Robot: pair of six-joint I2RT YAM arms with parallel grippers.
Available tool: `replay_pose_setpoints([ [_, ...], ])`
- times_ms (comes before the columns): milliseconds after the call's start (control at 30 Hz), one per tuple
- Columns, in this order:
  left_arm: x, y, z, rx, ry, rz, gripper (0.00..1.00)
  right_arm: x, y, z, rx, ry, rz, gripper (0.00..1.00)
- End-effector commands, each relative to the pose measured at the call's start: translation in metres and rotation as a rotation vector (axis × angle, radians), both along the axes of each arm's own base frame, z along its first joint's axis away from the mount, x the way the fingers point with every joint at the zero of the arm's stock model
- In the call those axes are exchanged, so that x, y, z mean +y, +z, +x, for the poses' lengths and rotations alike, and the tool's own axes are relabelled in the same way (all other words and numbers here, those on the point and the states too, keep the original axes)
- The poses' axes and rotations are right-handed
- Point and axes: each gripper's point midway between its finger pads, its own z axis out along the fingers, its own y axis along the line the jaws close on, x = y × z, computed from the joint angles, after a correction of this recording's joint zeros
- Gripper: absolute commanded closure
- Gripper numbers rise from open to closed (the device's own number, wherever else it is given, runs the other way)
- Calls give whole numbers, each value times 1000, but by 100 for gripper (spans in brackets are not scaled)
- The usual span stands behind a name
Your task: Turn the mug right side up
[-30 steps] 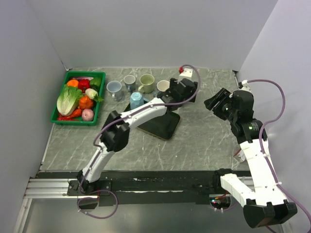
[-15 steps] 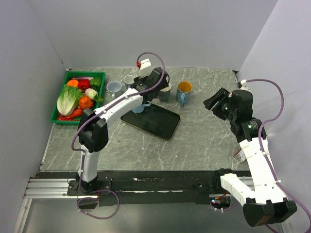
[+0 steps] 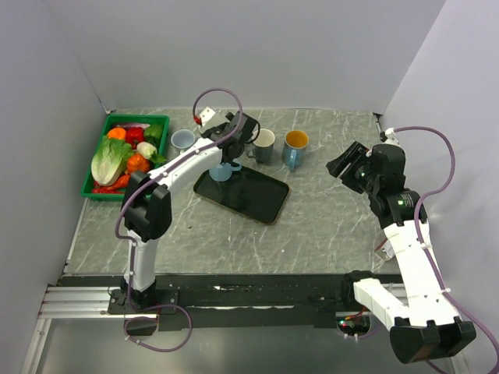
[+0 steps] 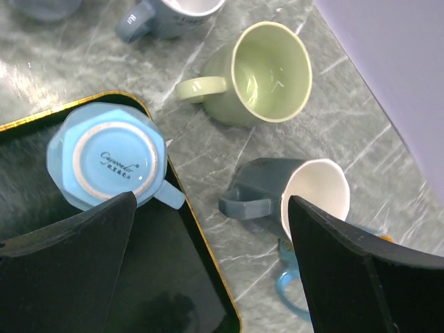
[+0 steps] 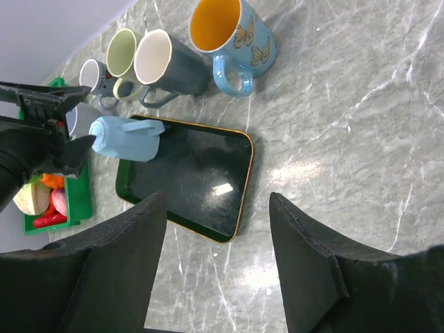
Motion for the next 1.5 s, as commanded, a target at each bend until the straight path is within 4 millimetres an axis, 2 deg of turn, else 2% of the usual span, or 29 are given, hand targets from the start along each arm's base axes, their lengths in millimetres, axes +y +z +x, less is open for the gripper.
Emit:
replay_pose_setpoints([
  [0, 4, -17, 4, 17, 135, -76, 4, -6, 4, -1, -20, -6, -21, 32],
  [233, 3, -49, 7, 68, 186, -100, 4, -7, 4, 1, -12, -3, -33, 32],
  [533, 16, -68, -4, 124, 286, -118, 4, -5, 0, 2, -4, 4, -26, 32],
  [767, 19, -81, -8, 146, 329, -149, 1, -6, -1, 3, 2, 4, -30, 32],
  [900, 18, -87, -9, 161, 327, -170, 11, -6, -1, 3, 3, 5, -31, 33],
  [1067, 22, -93, -13, 177, 337, -179, 13, -7, -4, 3, 5, 2, -32, 33],
  [1267, 23, -92, -18, 174, 316, -207, 32, -7, -5, 2, 6, -1, -32, 33],
  [1367, 25, -94, -23, 195, 315, -196, 44, -7, -7, 2, 8, -2, -30, 33],
  [1467, 24, -97, -27, 214, 300, -202, 45, -8, -8, 2, 12, -3, -28, 33],
])
